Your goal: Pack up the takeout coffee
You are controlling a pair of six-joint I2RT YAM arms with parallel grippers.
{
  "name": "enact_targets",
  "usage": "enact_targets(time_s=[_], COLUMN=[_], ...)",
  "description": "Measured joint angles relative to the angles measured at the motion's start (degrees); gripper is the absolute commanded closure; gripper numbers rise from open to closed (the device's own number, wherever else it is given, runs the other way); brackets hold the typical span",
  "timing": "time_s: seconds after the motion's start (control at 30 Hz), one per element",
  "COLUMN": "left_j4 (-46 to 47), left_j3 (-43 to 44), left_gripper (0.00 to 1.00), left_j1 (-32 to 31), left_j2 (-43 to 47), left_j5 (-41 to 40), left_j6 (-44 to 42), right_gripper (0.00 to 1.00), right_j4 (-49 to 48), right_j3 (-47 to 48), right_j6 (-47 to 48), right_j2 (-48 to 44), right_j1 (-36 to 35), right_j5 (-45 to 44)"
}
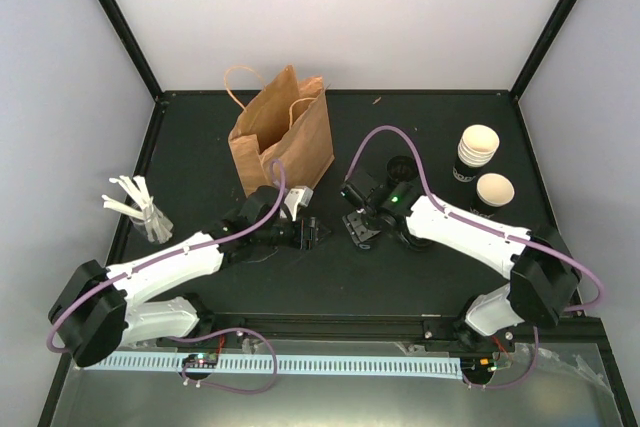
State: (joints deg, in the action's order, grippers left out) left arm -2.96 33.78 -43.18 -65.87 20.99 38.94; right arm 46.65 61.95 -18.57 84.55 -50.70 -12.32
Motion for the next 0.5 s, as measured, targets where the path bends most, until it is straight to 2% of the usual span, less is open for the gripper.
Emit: enact_targets(time_s=[0.3,0.4,0.5], left_j4=[0.0,0.0,0.0], left_j3=[-0.4,-0.6,-0.6], left_gripper=[0.37,0.29,0.16], left_j1=[0.0,0.0,0.0], left_j2=[0.0,0.2,0.3], left_j5=[0.0,-0.2,-0.3], left_j6=[0.0,0.0,0.0], right_gripper=[0.42,0.42,0.42], right_j4=[-0.4,-0.3,0.2], right_j3=[0.2,-0.2,-0.4], right_j6=[-0.9,-0.9,-1.0], right_j2=[0.2,-0.6,-1.0], right_j1=[-0.3,-0.4,-0.9], right_j5=[-0.7,-0.5,-0.5])
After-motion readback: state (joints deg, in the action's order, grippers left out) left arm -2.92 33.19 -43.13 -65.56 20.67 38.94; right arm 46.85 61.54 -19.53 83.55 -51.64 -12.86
